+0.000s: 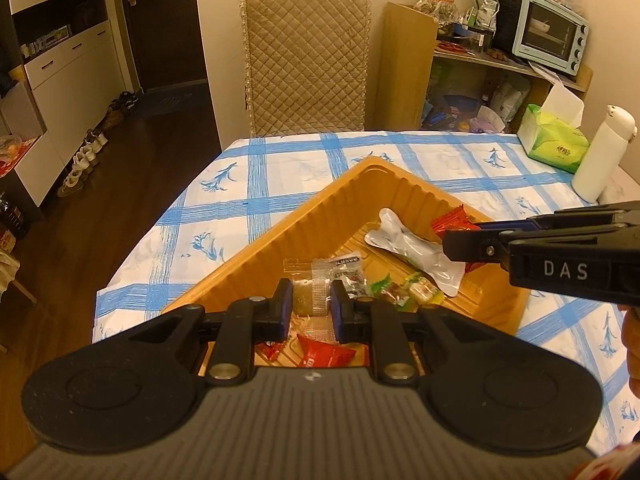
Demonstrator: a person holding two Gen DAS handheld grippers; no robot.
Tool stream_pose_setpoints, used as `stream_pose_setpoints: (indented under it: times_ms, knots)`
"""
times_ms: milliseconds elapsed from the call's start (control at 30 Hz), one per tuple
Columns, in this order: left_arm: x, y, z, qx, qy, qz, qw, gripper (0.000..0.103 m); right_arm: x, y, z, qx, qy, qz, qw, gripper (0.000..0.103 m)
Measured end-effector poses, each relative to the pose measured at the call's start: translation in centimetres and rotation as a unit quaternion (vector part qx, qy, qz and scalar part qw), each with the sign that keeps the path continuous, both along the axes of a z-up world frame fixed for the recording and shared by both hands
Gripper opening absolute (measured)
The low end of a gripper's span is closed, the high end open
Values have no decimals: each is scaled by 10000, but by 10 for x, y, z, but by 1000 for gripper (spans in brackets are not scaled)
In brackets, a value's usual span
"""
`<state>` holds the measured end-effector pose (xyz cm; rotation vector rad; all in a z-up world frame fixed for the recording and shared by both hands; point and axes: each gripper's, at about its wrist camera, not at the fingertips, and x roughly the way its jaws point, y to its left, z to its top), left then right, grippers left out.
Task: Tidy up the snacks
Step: 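Open the left tool to drop the brown candy while the right tool releases the red candy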
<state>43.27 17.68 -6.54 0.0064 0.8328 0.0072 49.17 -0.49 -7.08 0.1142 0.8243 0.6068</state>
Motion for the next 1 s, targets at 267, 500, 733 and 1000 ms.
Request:
stream_pose_setpoints:
  times_ms: [267,500,733,1000]
  knots:
    - [13,6,-9,-11,89,60,9999,18,11,8,-7,-57,40,-17,10000,21]
    - [23,13,-20,-68,194,146,9997,18,20,12,-14,-103,126,-57,9999,21]
    - [30,14,-27,-79,272,178,9994,18,26,14,-19,-123,182,-82,9997,21]
    - [35,18,-34,-223,393,241,9987,19,31,13,-23,-115,210,-97,9997,21]
